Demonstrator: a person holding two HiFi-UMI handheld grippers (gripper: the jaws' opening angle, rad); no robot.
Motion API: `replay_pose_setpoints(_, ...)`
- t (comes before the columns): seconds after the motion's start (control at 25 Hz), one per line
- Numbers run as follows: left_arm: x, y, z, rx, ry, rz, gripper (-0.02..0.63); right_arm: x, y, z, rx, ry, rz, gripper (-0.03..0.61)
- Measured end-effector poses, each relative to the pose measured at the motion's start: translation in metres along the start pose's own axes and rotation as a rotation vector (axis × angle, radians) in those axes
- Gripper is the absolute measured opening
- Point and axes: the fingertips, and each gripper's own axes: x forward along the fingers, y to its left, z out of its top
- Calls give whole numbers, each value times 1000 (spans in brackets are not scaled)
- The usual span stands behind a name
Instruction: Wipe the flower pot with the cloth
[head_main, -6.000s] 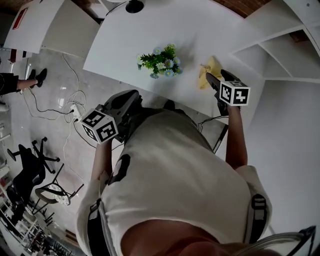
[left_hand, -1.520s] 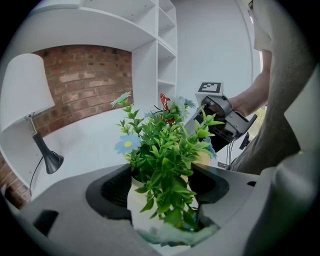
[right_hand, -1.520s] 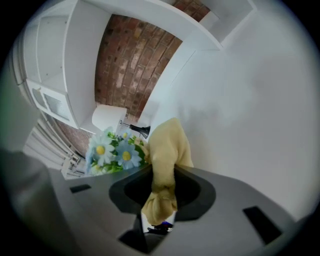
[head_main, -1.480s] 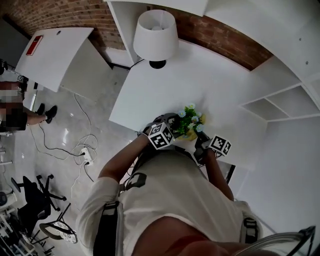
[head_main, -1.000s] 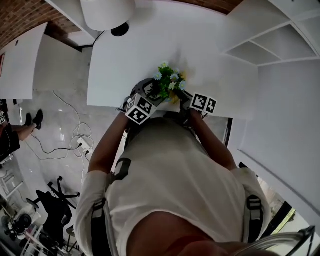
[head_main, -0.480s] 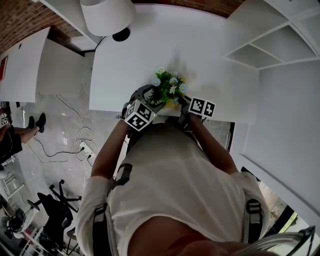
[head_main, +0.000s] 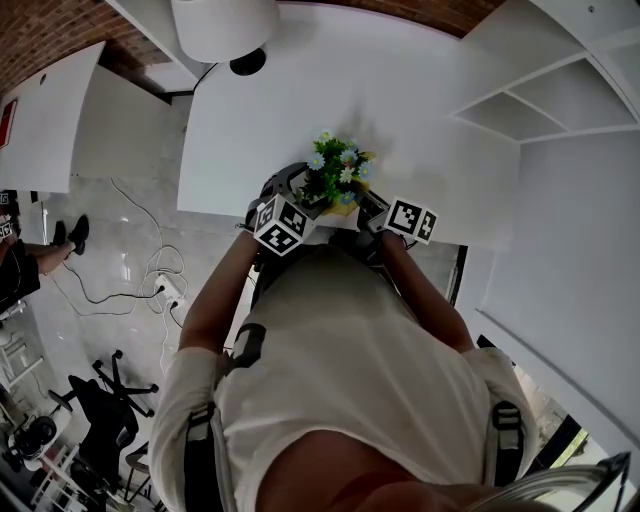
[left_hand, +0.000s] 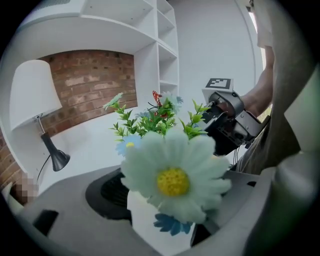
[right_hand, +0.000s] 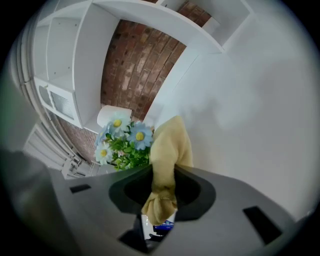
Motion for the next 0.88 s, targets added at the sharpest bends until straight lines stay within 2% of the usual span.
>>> replay_pose_setpoints(0.24,-4,-2,-1,-25,-2,-4,360,11,-23,-20,-60,84,-92,110)
replay_pose_setpoints(0.44,-7,-8,-2,-29,6,-11,360,14,-38,-25,-88,138,-128,109)
replay_pose_setpoints(0.56,-13,-11,-6,-30,22,-29,360,16,-39,-25,-93,157,-128,109)
replay_pose_setpoints(0.72,-18,1,-7,-94,23,-12,360,14,-36,-24,-94,170,-114,110)
replay_pose_setpoints(0.88,-7,3,-12,-72,32,-21,360,7,-13,-13,-110,153,-56,111)
